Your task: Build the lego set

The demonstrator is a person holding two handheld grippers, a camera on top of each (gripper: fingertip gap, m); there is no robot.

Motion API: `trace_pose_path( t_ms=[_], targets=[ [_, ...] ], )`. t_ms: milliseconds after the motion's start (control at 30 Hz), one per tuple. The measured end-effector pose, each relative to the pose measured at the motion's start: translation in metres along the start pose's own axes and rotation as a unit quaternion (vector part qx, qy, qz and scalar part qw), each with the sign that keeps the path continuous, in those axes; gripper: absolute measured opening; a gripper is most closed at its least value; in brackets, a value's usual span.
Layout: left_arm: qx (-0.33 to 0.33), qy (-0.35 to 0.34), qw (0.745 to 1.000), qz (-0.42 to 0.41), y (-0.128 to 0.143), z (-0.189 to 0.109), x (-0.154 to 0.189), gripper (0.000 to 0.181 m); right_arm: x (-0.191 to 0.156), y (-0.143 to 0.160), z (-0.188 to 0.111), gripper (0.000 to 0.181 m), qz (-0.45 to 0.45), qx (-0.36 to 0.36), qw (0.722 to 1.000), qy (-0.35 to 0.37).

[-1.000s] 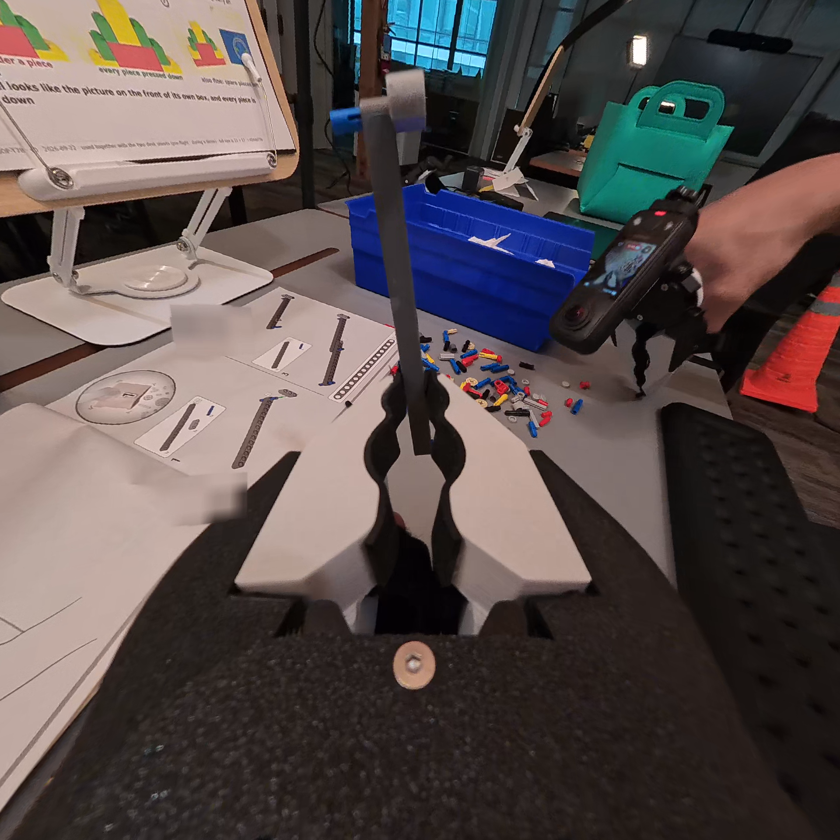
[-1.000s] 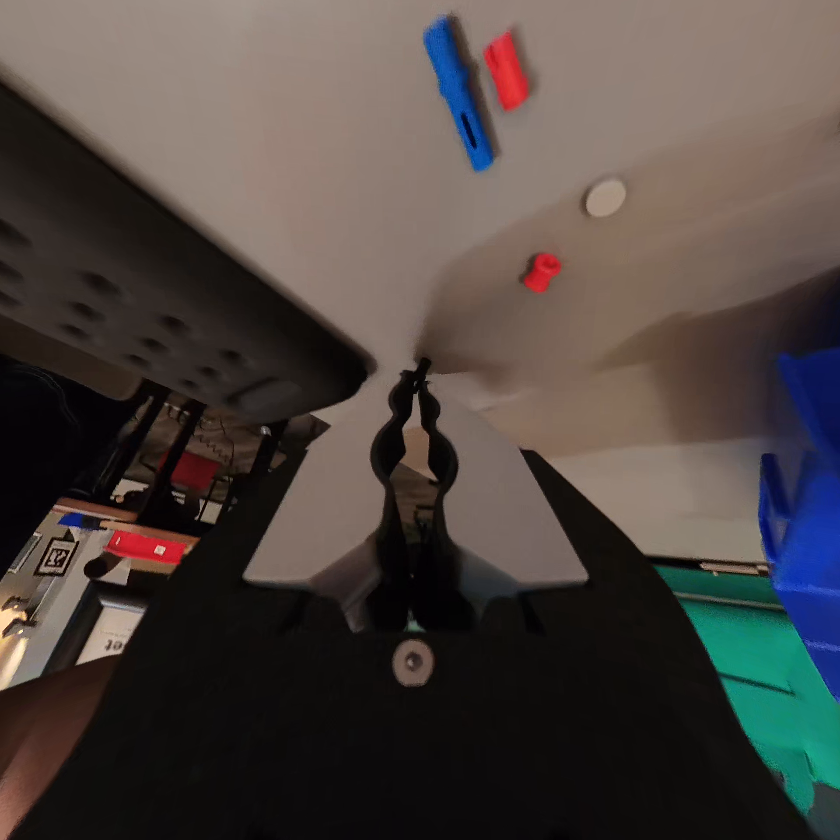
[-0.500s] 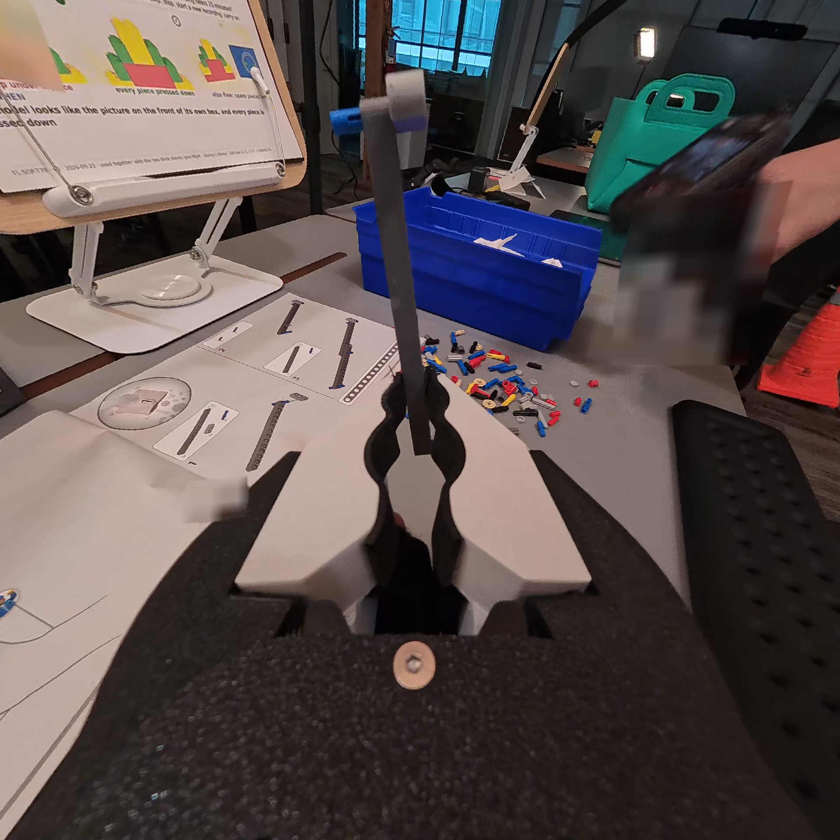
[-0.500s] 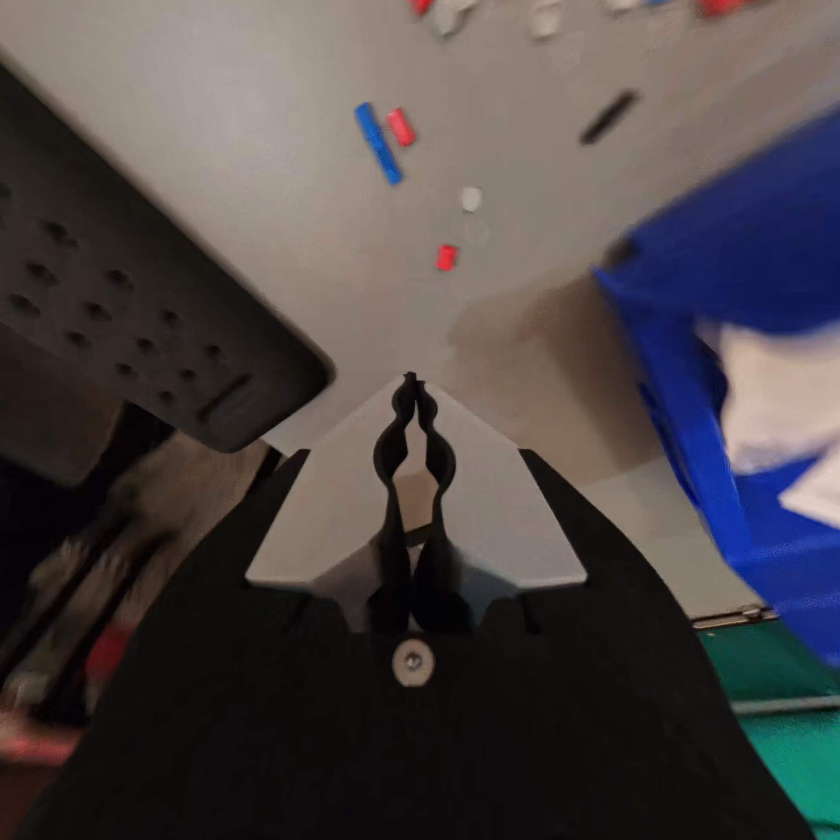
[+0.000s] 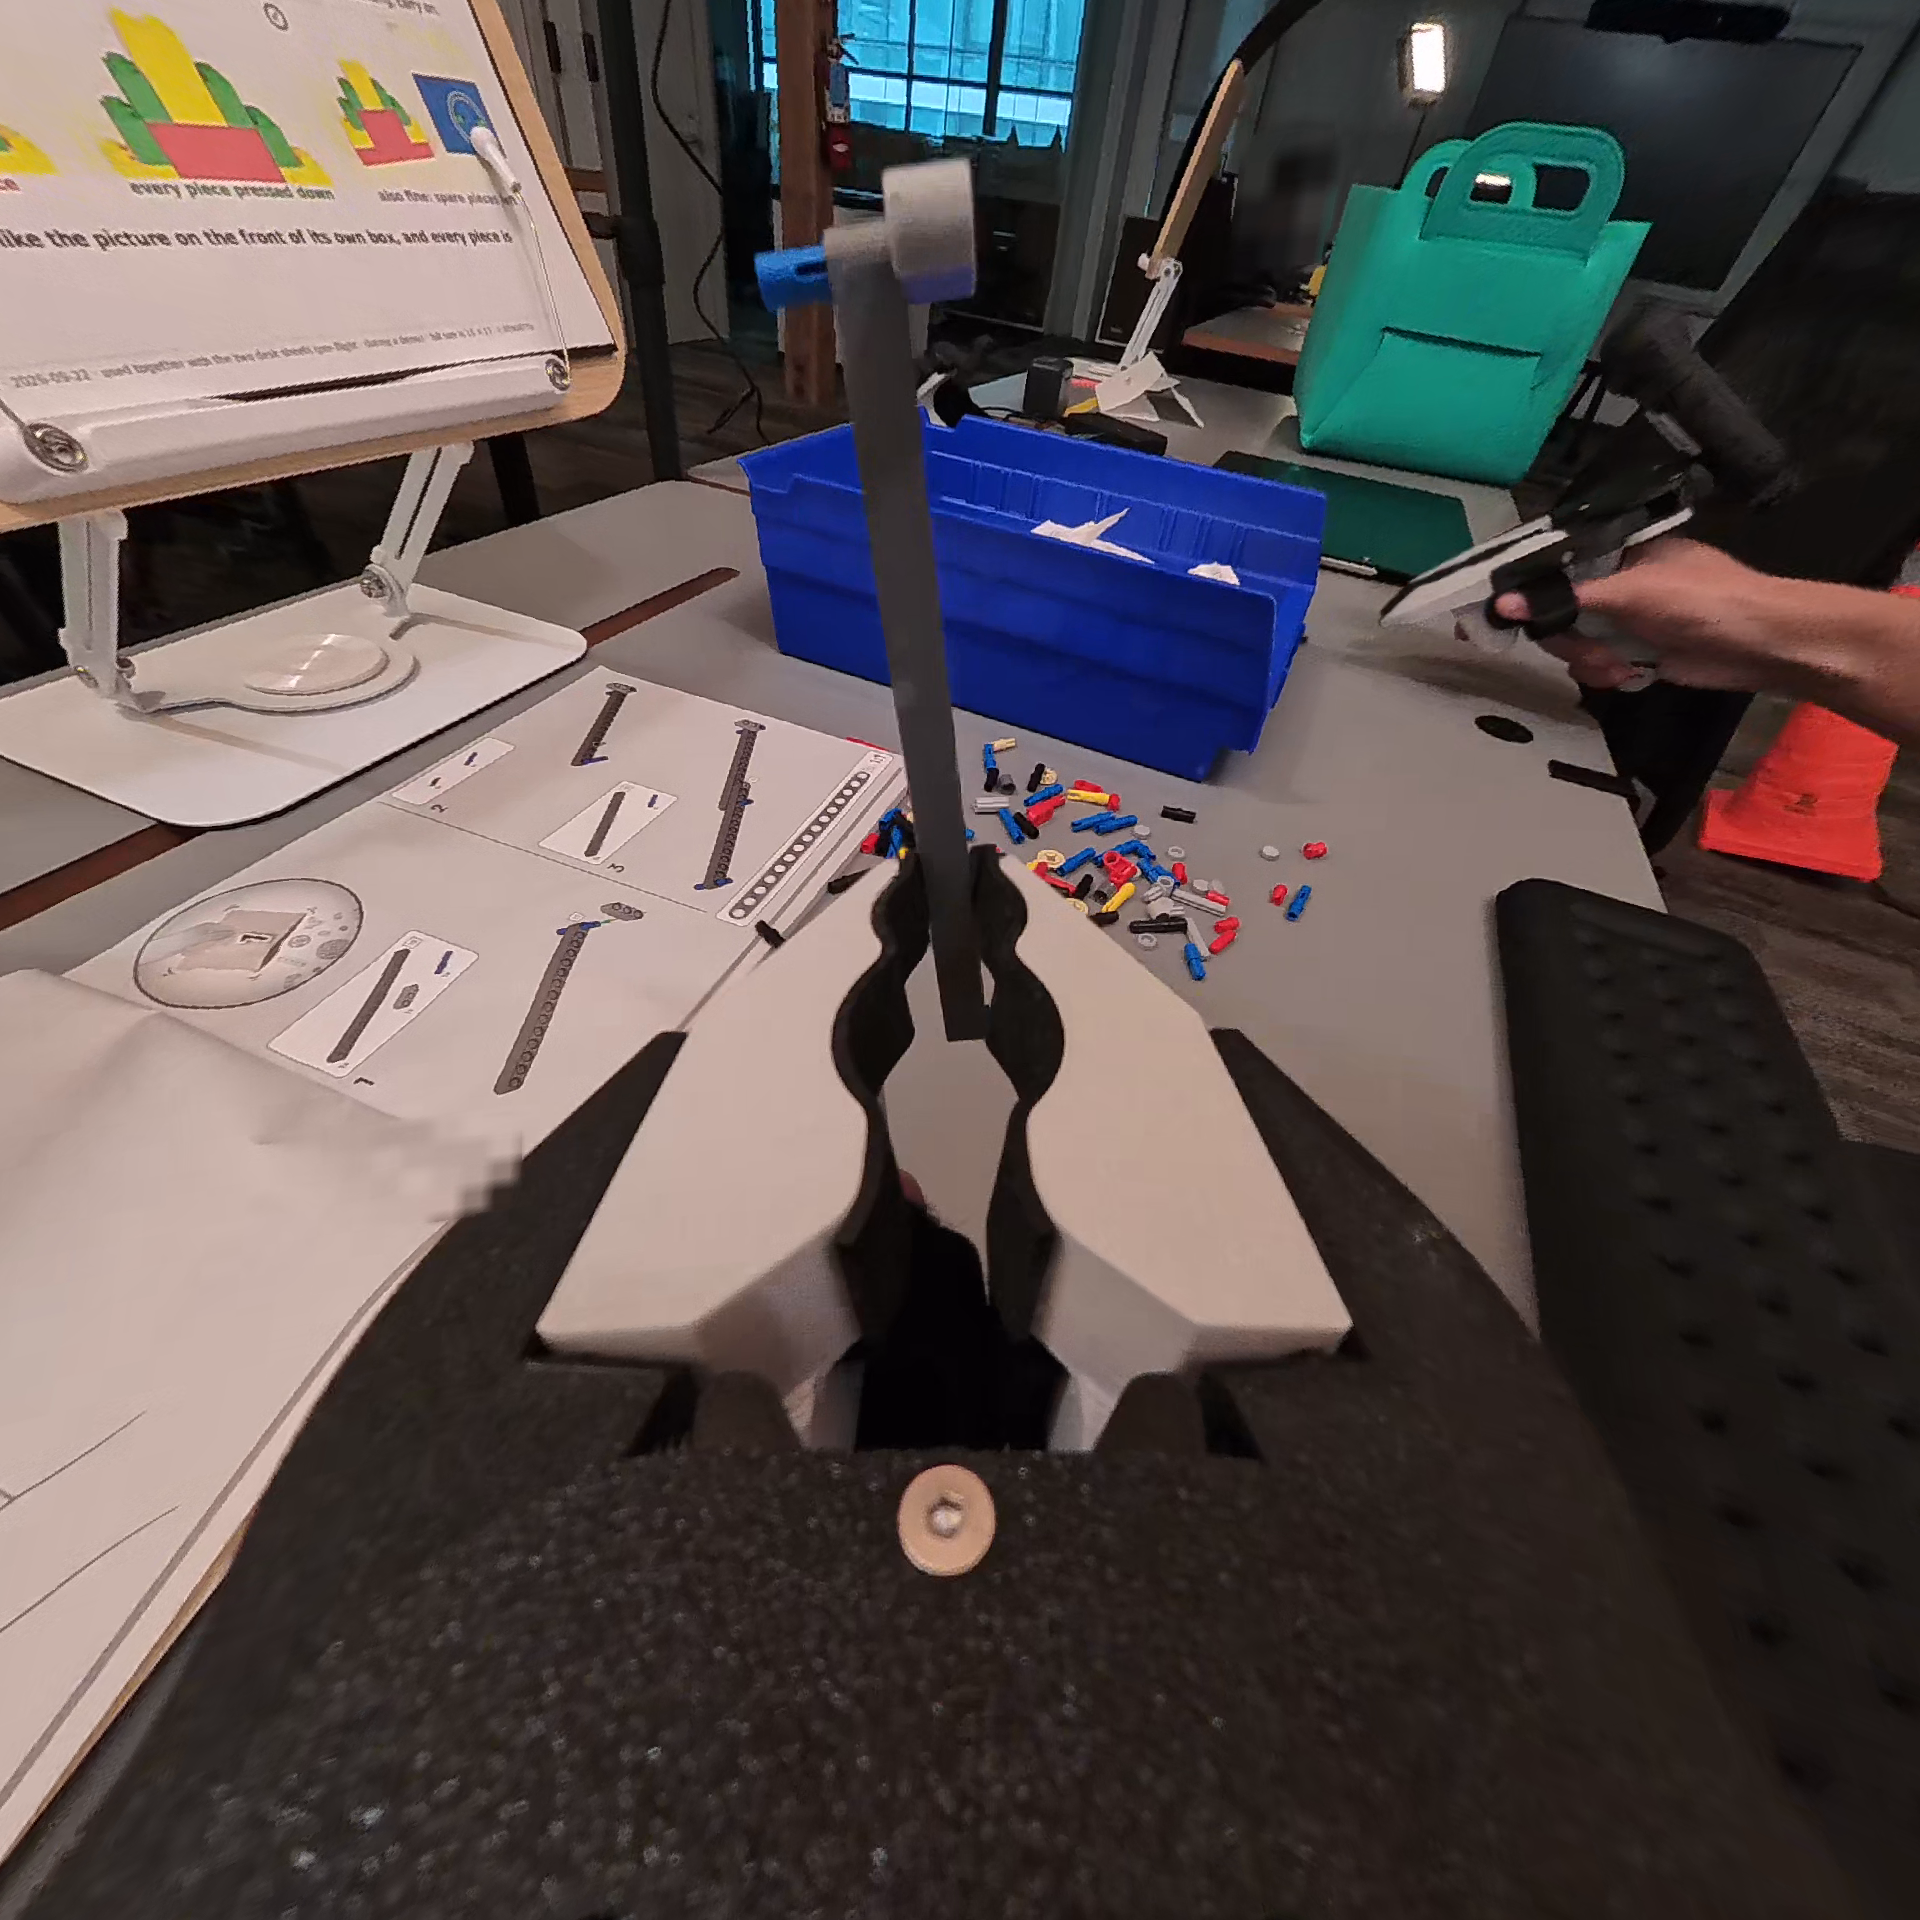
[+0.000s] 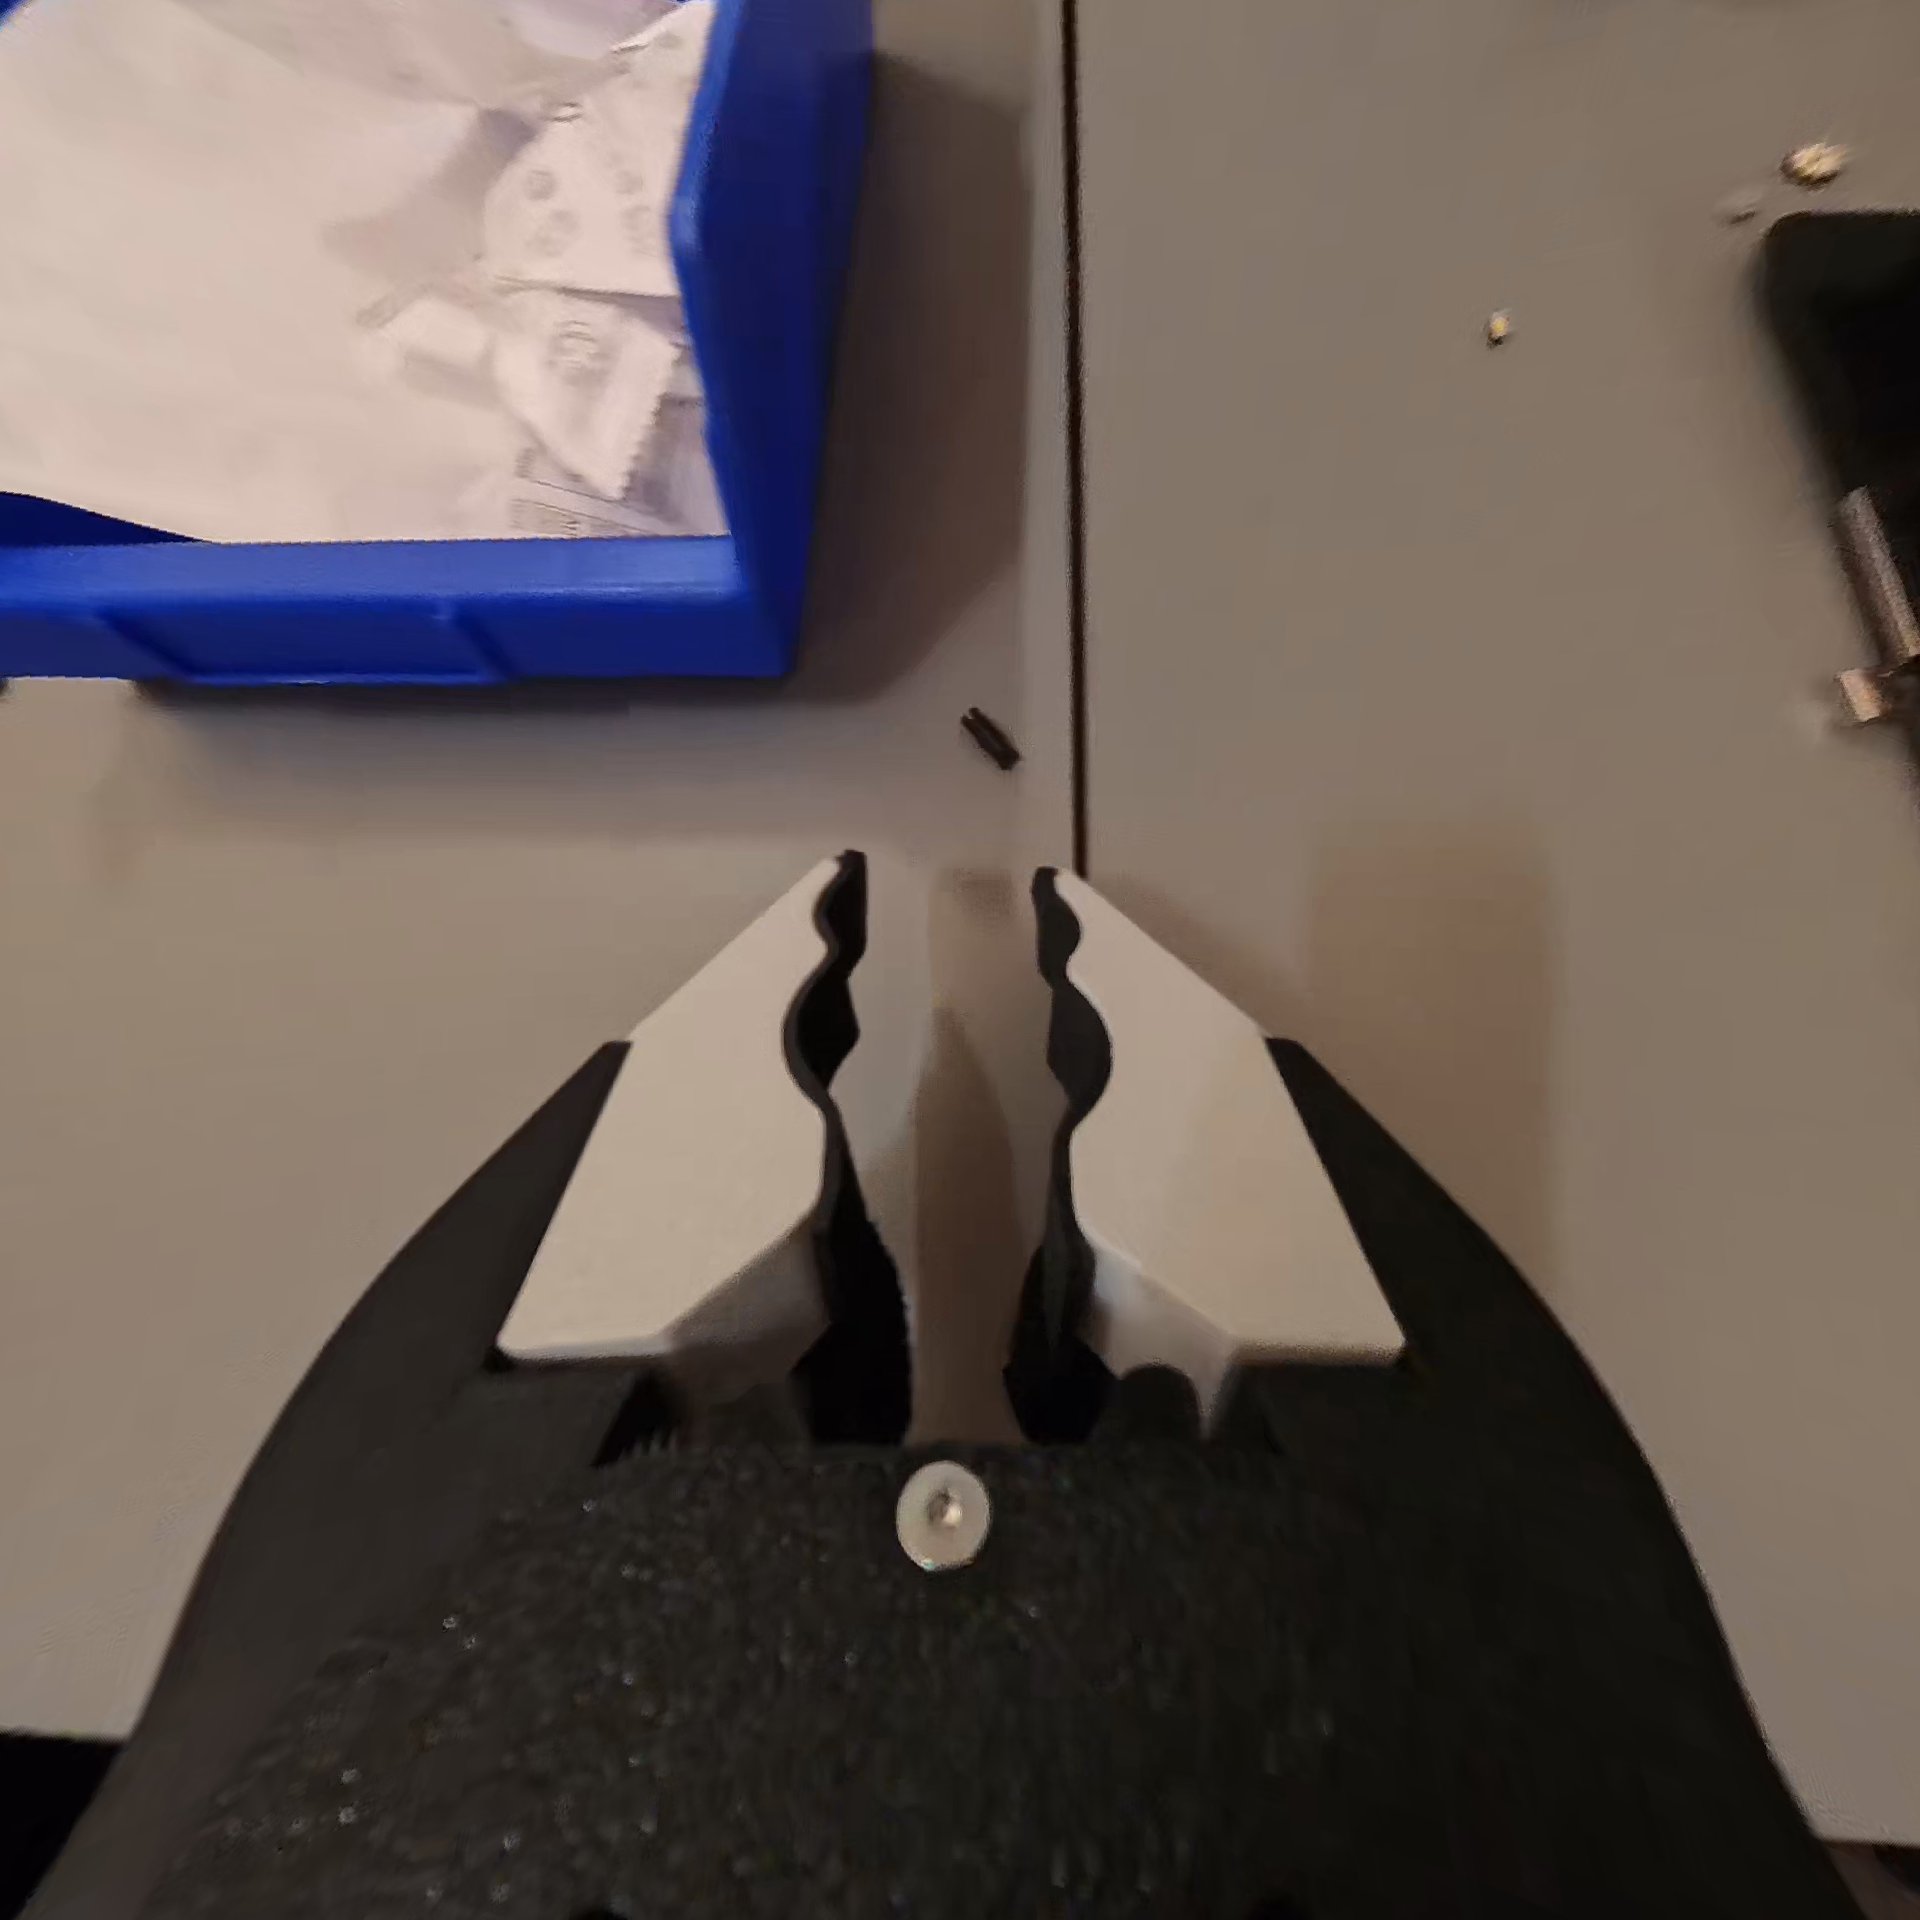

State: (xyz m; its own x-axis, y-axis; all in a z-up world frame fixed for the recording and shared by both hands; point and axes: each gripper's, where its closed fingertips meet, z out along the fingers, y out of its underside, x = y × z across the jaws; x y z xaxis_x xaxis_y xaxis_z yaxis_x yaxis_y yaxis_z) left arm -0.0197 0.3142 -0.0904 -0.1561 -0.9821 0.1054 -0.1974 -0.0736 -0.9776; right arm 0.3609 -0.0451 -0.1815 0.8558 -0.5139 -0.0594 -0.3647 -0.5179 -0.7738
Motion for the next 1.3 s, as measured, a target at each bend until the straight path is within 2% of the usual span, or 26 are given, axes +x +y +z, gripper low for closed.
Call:
trace_pose_path(
  t_ms=[33,167,233,333,433,533,700,833,1033,1300],
  targets=[
    [0.002,0.002,1.0,-0.003,-0.001,-0.001,0.0,0.007,0.008,0.0,0.003,0.027,-0.006,0.001,1.0,0.004],
    [0.009,0.014,1.0,-0.002,-0.005,-0.002,0.004,0.006,0.03,-0.006,0.012,0.028,-0.014,0.003,1.0,-0.02],
    [0.009,0.011,1.0,0.021,-0.004,-0.001,0.005,0.007,0.026,-0.009,0.017,0.029,-0.023,0.003,0.998,-0.052],
    [-0.003,-0.003,0.999,0.043,0.005,0.006,0.003,0.007,0.019,-0.005,0.024,0.028,-0.074,-0.013,0.995,-0.062],
    [-0.011,-0.008,0.999,0.037,0.007,0.012,0.004,0.006,0.029,-0.011,0.031,0.023,-0.097,-0.001,0.995,-0.027],
    [-0.016,-0.018,0.999,0.044,0.007,0.015,0.003,0.006,0.035,-0.017,0.037,0.023,-0.097,0.004,0.995,-0.039],
    [-0.022,-0.027,0.998,0.051,0.008,0.018,0.001,0.007,0.032,-0.014,0.049,0.024,-0.093,-0.031,0.993,-0.063],
    [-0.026,-0.026,0.998,0.051,0.012,0.019,0.0,0.007,0.038,-0.008,0.054,0.02,-0.1,-0.044,0.994,-0.022],
    [-0.024,-0.01,0.999,0.04,0.014,0.02,0.004,0.007,0.04,-0.009,0.057,0.009,-0.104,-0.031,0.994,-0.006],
    [-0.029,-0.008,0.998,0.062,0.018,0.019,0.007,0.007,0.041,-0.012,0.062,0.017,-0.105,-0.031,0.994,-0.01]
  ],
)
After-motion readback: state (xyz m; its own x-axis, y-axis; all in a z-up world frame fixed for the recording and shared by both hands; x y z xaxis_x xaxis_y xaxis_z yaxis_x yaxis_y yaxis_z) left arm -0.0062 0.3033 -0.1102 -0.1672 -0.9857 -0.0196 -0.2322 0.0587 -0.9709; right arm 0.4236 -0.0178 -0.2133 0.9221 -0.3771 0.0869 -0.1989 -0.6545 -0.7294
